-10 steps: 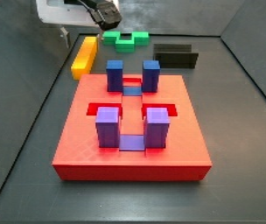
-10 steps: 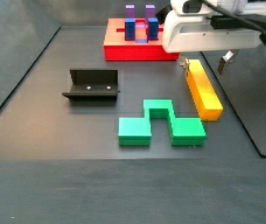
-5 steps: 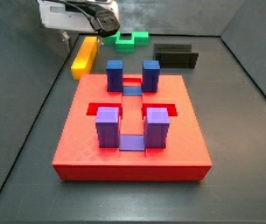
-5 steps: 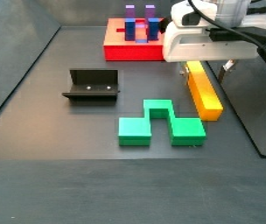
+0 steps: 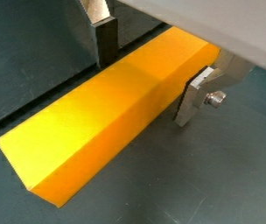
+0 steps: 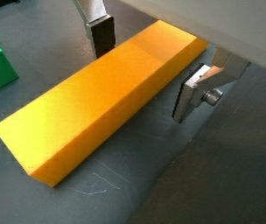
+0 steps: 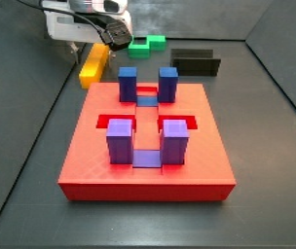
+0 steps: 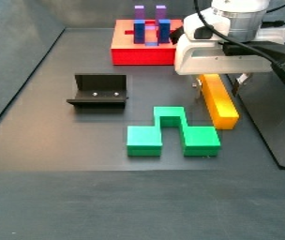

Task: Pick up the yellow object. Move up. Move to above the board. Insert the yellow object.
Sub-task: Pick up the yellow object.

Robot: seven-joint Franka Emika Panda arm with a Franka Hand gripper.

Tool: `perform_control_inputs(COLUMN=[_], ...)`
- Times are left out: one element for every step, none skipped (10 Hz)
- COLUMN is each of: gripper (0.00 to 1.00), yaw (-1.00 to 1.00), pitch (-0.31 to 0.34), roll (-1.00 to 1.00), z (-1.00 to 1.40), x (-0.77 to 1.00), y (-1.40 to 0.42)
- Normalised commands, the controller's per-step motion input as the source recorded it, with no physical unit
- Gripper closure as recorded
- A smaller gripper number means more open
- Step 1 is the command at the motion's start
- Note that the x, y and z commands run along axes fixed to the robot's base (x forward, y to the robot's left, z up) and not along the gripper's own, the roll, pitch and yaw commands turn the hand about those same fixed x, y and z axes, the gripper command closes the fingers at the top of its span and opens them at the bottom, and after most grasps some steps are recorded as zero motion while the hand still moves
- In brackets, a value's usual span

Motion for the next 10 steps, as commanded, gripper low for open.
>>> perform_control_inputs(gripper=[0.0,0.0,0.0,1.0,1.0,1.0,1.0,1.0,1.0,1.0], yaw=[0.0,0.0,0.0,0.0,0.0,0.0,0.0,0.0,0.0,0.0], pitch=[0.004,0.026,0.0,0.0,0.0,0.0,0.0,0.0,0.0,0.0], roll=[0.0,0.0,0.0,0.0,0.0,0.0,0.0,0.0,0.0,0.0], z=[0.0,-0.02,0.0,0.0,0.0,0.0,0.0,0.0,0.0,0.0], x=[0.0,0.0,0.0,0.0,0.0,0.0,0.0,0.0,0.0,0.0], y=[0.0,0.0,0.0,0.0,0.0,0.0,0.0,0.0,0.0,0.0])
